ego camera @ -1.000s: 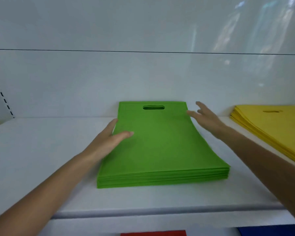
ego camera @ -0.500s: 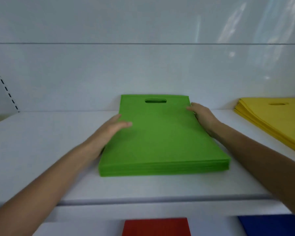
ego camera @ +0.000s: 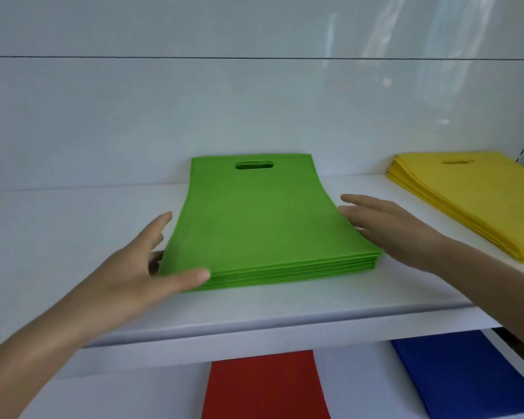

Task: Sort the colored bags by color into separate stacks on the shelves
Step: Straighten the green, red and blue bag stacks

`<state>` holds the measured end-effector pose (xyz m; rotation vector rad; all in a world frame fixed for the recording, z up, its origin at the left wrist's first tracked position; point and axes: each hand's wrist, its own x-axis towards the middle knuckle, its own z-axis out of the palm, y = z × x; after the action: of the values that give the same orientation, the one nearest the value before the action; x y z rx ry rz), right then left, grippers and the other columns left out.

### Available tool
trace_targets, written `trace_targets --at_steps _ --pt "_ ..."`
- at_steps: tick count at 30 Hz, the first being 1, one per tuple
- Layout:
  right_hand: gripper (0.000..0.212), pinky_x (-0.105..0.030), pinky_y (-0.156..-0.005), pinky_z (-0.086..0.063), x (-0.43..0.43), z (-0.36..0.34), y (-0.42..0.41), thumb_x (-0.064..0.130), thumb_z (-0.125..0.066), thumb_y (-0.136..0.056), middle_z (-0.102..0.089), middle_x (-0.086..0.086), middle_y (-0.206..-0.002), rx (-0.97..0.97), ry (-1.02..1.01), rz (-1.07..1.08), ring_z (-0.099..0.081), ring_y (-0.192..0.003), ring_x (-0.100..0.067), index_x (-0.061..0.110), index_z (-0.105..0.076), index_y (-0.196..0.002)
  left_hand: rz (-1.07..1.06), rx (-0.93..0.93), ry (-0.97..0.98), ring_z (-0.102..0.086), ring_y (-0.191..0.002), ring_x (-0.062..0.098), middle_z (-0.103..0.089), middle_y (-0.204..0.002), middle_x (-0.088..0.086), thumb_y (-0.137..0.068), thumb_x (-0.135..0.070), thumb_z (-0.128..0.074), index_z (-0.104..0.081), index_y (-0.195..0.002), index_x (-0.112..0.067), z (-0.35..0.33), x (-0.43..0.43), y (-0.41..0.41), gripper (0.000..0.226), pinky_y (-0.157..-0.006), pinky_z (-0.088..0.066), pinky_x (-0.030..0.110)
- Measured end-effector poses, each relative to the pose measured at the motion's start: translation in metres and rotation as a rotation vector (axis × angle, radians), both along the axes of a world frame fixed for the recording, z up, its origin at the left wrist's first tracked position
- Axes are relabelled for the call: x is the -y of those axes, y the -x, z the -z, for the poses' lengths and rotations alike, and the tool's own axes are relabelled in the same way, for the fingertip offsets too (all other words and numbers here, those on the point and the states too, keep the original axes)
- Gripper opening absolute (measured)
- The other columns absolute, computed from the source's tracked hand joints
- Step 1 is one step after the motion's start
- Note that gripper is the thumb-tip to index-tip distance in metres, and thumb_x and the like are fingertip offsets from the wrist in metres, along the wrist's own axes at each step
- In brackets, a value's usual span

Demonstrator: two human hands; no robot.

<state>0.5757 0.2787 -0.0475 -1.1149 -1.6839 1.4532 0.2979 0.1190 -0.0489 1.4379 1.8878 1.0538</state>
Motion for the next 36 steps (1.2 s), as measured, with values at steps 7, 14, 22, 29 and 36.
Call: trace_targets --at_steps 7,14,22,29,36 --pt "0.095 -0.006 -0.089 -0.037 0.028 0.012 -0.013 0.064 -0.071 -0.044 -0.053 0.027 -0.115 0.394 -0.417 -0.067 -0.052 -0.107 0.011 0.036 -0.044 -0.131 -0.004 -0.266 -0.153 -0.044 -0.085 -0.021 -0.039 -0.091 -0.048 -0.050 -0.069 -0.066 -0.021 -0.115 -0.063 0.017 0.004 -0.004 0.079 -0.071 -0.031 -0.007" --pt "0.079 0.000 -0.076 -0.037 0.027 0.016 -0.011 0.053 -0.071 -0.051 -0.053 0.027 -0.104 0.445 -0.512 0.016 -0.051 -0.104 0.003 0.036 -0.050 -0.125 -0.057 -0.345 -0.142 -0.058 -0.098 0.012 -0.059 -0.110 -0.010 -0.044 -0.073 -0.064 -0.038 -0.136 -0.038 0.024 -0.001 0.004 0.102 -0.077 -0.038 0.021" --pt "0.091 -0.011 -0.089 -0.042 0.028 0.014 -0.015 0.050 -0.075 -0.043 -0.053 0.030 -0.108 0.369 -0.456 -0.058 -0.054 -0.097 0.014 0.035 -0.047 -0.127 -0.055 -0.255 -0.194 -0.055 -0.081 -0.020 -0.054 -0.094 -0.034 -0.037 -0.065 -0.080 -0.040 -0.117 -0.056 0.020 0.003 0.003 0.089 -0.069 -0.034 -0.005" --pt "0.085 -0.018 -0.094 -0.045 0.038 0.020 -0.015 0.044 -0.077 -0.040 -0.059 0.022 -0.109 0.330 -0.466 -0.074 -0.058 -0.101 0.010 0.037 -0.049 -0.120 -0.124 -0.299 -0.224 -0.055 -0.083 -0.004 -0.053 -0.090 -0.031 -0.053 -0.025 -0.087 -0.044 -0.131 -0.038 0.024 0.004 0.002 0.090 -0.069 -0.035 -0.002" --pt "0.081 -0.018 -0.090 -0.048 0.039 0.022 -0.022 0.045 -0.081 -0.037 -0.068 0.015 -0.104 0.250 -0.387 -0.100 -0.061 -0.100 0.005 0.037 -0.054 -0.113 -0.088 -0.293 -0.244 -0.061 -0.095 0.009 -0.065 -0.101 -0.017 -0.040 -0.062 -0.074 -0.045 -0.131 -0.041 0.027 0.014 0.001 0.097 -0.078 -0.042 0.021"
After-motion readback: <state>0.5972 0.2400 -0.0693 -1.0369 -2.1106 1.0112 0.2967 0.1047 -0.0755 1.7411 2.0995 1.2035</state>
